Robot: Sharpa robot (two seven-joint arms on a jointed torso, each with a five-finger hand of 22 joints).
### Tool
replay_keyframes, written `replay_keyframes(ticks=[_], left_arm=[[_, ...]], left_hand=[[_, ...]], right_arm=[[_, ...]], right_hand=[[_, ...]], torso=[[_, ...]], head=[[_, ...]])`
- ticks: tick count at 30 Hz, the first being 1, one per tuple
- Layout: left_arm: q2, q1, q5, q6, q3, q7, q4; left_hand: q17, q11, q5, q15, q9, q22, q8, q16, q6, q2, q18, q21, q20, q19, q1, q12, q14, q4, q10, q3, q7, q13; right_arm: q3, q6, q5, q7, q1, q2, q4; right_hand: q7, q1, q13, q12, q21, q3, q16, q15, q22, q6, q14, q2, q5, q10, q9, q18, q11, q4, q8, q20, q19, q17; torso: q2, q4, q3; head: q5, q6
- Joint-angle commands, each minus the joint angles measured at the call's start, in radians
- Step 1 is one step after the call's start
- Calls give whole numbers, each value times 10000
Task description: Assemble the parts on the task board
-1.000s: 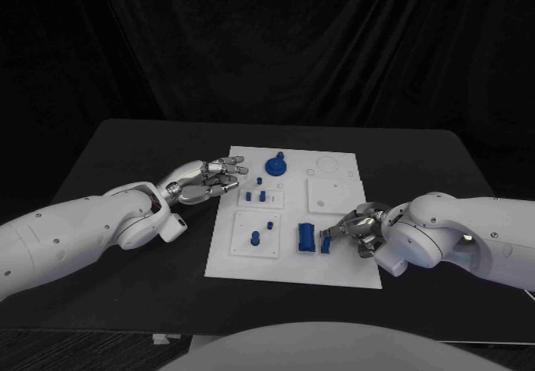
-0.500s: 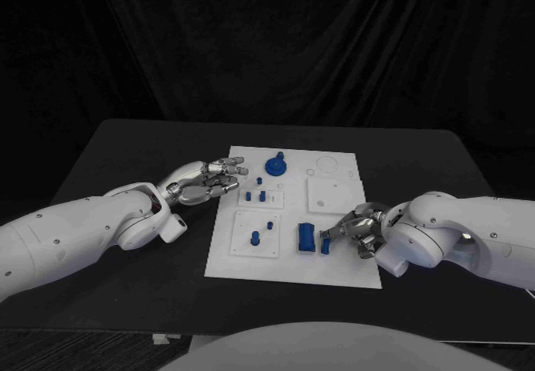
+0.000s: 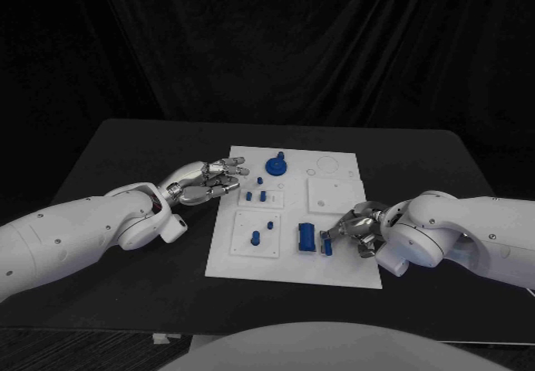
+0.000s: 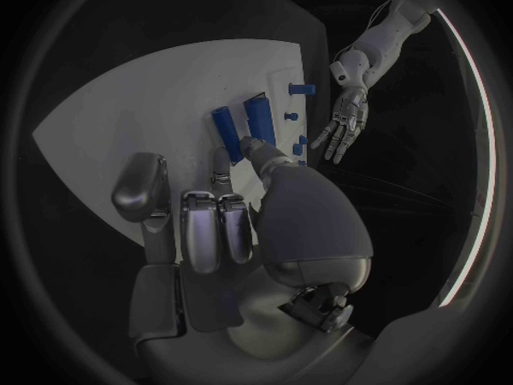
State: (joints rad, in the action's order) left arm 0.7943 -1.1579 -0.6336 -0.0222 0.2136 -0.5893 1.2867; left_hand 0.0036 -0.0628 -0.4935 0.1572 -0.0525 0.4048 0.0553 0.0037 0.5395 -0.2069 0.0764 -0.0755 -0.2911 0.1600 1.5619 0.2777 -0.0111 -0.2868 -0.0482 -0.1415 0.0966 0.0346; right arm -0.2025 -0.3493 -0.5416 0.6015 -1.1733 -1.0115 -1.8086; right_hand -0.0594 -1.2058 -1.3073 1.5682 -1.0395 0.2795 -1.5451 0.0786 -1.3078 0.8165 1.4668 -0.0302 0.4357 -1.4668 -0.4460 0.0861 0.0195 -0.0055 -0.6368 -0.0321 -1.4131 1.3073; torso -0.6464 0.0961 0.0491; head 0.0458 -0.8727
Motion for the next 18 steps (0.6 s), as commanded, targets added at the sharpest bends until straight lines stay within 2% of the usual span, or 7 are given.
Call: replay_keyframes(ticks=[1,18], left_arm=[[-16,19,86,-116,-10,-101,11],[-20,38,86,-154,-10,-65,5]], left_hand=[[6,-59,-37,-34,-1,4,66,5,8,-22,-44,-45,-18,71,82,-26,-26,4,17,55,62,7],[6,-59,-37,-34,-1,4,66,5,8,-22,-44,-45,-18,71,82,-26,-26,4,17,55,62,7]], right_arm=[[-32,-127,-168,140,39,17,15],[-32,-448,-159,100,37,-33,-24]], right_hand=[[12,107,-2635,26,66,81,-1,-10,-1253,-47,956,44,-21,-1040,18,138,-34,27,28,-2,-9,2331],[36,146,-2635,26,58,82,28,-5,-1256,14,947,69,-19,-1040,22,138,-22,72,-2,-2,-17,2297]], torso=[[0,2,1],[10,-9,0]], head=[[-6,1],[2,1]])
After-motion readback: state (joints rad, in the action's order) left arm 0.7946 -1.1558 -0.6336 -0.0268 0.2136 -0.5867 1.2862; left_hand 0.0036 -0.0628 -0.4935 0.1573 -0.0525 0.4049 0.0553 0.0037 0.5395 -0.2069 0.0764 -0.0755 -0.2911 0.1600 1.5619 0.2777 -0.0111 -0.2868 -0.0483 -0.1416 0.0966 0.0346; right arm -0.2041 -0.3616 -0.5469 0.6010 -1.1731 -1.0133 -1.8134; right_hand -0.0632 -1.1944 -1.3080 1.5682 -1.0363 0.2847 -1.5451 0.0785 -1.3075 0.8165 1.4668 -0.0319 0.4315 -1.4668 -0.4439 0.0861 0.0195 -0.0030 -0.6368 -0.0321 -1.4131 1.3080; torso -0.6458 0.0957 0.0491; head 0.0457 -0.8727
